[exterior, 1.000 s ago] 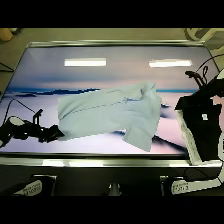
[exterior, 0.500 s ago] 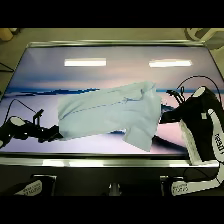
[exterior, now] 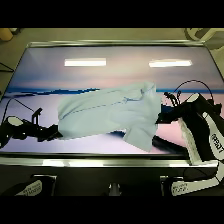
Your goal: Fold the shirts.
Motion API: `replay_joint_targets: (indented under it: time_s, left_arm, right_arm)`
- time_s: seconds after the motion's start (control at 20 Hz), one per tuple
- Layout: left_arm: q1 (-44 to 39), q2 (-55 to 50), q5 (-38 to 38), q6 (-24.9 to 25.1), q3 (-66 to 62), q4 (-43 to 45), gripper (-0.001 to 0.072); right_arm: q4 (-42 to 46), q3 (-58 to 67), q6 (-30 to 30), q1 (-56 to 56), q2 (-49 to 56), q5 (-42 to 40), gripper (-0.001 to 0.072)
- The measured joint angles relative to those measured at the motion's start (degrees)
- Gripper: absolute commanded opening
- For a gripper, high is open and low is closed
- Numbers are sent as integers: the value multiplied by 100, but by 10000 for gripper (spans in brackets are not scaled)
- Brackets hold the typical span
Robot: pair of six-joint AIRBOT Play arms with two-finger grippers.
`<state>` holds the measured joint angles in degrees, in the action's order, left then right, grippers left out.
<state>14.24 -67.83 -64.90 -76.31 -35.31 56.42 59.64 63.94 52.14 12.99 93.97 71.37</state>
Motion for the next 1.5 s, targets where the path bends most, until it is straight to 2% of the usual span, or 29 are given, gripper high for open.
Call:
replay_joint_targets:
  time_s: [0.15, 0.3, 0.45, 0.65, 0.75, 0.85, 1.05, 1.3, 1.5]
  left_arm:
    - [2, 133, -4, 2, -127, -26, 26]
    - [2, 629, -2, 4, -935, -17, 26]
    - [2, 1338, 118, -17, -2761, 262, 27]
    - [2, 2122, 835, -195, -5617, 520, 26]
    - [4, 2411, 1123, -330, -6658, 616, 26]
    - [4, 2673, 1207, -455, -7291, 669, 26]
    - [7, 2870, 999, -645, -7750, 925, 26]
    - [7, 2800, 785, -772, -7838, 1130, 27]
    - [4, 2295, 149, -804, -7416, 1174, 27]
  right_arm:
    - [-365, 59, -205, 0, -142, -129, 20]
    - [-579, 575, -564, 0, -796, -146, 20]
    - [-358, 1718, -750, 2, -1963, -332, 20]
    - [284, 3204, -946, 2, -3930, -1469, 19]
    - [798, 3539, -839, 4, -4754, -1908, 19]
    - [1213, 3713, -555, 9, -5302, -1969, 19]
    - [1565, 3845, -313, 11, -5768, -1714, 19]
    - [1707, 3886, -262, 11, -5812, -1532, 19]
    - [1705, 3891, -15, 4, -5169, -566, 20]
